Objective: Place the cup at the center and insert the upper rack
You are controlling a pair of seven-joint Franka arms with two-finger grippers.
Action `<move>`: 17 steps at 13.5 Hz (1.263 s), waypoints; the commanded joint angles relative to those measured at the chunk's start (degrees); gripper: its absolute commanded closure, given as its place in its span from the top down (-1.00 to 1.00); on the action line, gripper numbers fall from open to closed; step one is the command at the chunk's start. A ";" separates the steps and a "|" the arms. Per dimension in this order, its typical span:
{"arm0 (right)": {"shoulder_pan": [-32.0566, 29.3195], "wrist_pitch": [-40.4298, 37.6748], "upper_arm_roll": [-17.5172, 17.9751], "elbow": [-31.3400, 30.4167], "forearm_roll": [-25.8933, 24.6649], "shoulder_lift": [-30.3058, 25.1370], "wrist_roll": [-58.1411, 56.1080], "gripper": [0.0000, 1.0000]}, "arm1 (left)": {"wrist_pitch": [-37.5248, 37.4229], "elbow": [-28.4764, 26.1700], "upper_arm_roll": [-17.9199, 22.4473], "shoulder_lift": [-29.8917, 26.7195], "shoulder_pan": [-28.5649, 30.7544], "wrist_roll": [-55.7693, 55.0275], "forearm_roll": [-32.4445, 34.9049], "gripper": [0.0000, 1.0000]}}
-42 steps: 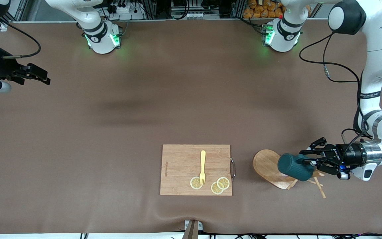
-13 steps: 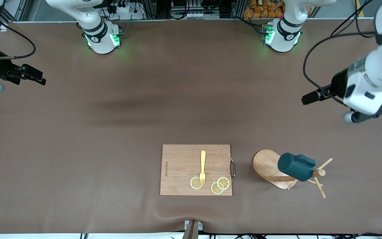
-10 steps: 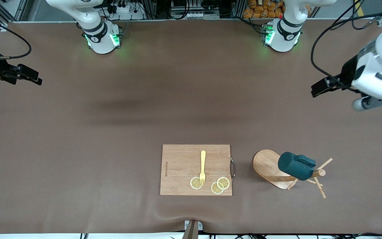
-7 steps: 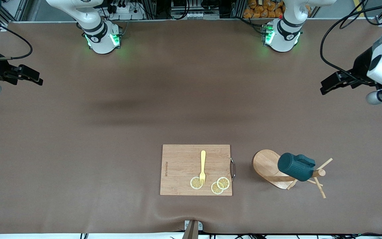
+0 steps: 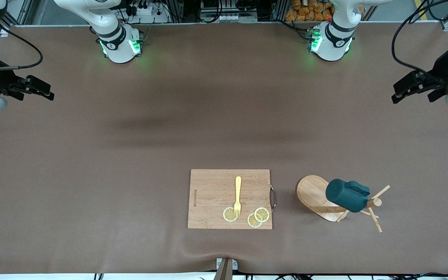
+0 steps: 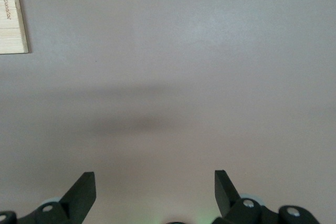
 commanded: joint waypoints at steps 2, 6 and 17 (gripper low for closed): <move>-1.06 0.50 0.93 -1.34 -0.40 -1.86 -0.54 1.00 | 0.23 -0.88 -0.88 -2.58 1.27 2.92 2.02 1.00; -0.89 0.50 0.93 -1.43 -0.40 -1.95 -0.54 1.00 | 0.05 -0.69 0.88 -2.66 1.09 3.37 2.11 1.00; -0.89 0.50 0.93 -1.52 -0.40 -2.13 -0.54 1.00 | -4.08 -5.78 0.44 -7.49 1.18 2.49 2.46 1.00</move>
